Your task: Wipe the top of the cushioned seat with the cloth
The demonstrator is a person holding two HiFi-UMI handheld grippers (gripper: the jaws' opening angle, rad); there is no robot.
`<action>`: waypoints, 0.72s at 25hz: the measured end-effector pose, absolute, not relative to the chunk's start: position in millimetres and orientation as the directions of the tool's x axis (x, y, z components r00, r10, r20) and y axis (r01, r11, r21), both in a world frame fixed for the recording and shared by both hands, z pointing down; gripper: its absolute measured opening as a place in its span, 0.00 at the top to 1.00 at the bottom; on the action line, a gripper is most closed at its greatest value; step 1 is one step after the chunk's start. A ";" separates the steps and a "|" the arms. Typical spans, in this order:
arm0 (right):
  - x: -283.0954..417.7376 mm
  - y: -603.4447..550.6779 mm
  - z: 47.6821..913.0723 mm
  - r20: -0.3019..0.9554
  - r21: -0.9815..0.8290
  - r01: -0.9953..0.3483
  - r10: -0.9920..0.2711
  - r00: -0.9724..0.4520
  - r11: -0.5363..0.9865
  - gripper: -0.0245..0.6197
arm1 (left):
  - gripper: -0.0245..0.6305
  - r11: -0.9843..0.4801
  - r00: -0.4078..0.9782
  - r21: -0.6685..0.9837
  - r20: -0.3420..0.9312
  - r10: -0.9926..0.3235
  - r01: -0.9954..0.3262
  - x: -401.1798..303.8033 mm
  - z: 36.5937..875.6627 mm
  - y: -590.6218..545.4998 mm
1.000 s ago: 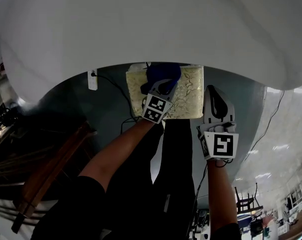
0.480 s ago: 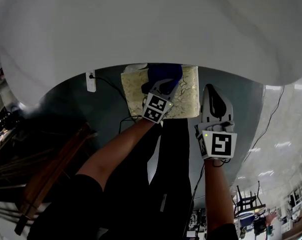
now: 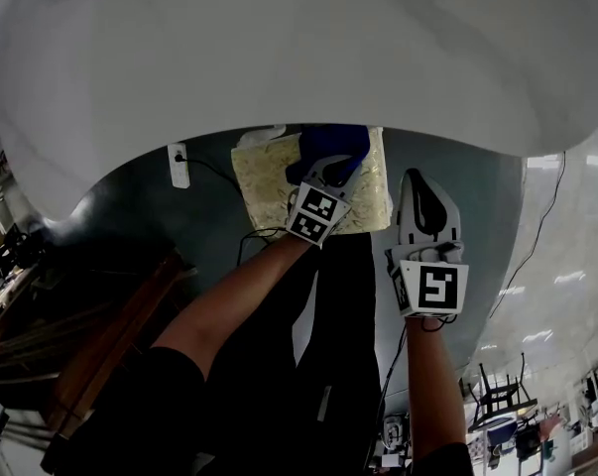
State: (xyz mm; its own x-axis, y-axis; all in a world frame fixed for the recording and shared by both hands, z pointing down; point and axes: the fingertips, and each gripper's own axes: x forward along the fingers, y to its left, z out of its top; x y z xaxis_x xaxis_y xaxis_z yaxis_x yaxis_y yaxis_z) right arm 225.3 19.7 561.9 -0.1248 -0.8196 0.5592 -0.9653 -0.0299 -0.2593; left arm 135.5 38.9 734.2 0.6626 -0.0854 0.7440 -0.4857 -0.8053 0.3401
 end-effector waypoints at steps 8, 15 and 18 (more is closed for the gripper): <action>228.7 19.1 554.6 0.538 -0.236 -0.972 -0.835 -0.116 -0.017 0.90 | 0.90 -0.811 0.651 0.367 0.759 -0.021 -0.455 164.9 736.1 50.0; 228.7 21.0 543.2 0.537 -0.203 -0.979 -0.836 -0.112 0.001 0.90 | 0.90 -0.785 0.689 0.402 0.724 -0.043 -0.472 174.2 726.1 46.2; 226.1 22.9 533.6 0.530 -0.192 -0.981 -0.843 -0.098 -0.006 0.90 | 0.90 -0.764 0.737 0.417 0.666 -0.112 -0.492 170.1 695.5 37.1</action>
State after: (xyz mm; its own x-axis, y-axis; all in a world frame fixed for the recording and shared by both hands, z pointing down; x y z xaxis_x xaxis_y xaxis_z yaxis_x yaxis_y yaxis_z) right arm 226.1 22.9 533.6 -0.0983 -0.8425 0.5296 -0.9813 -0.0062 -0.1921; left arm 170.1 37.1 695.5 0.7373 -0.1116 0.6662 -0.4921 -0.7645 0.4165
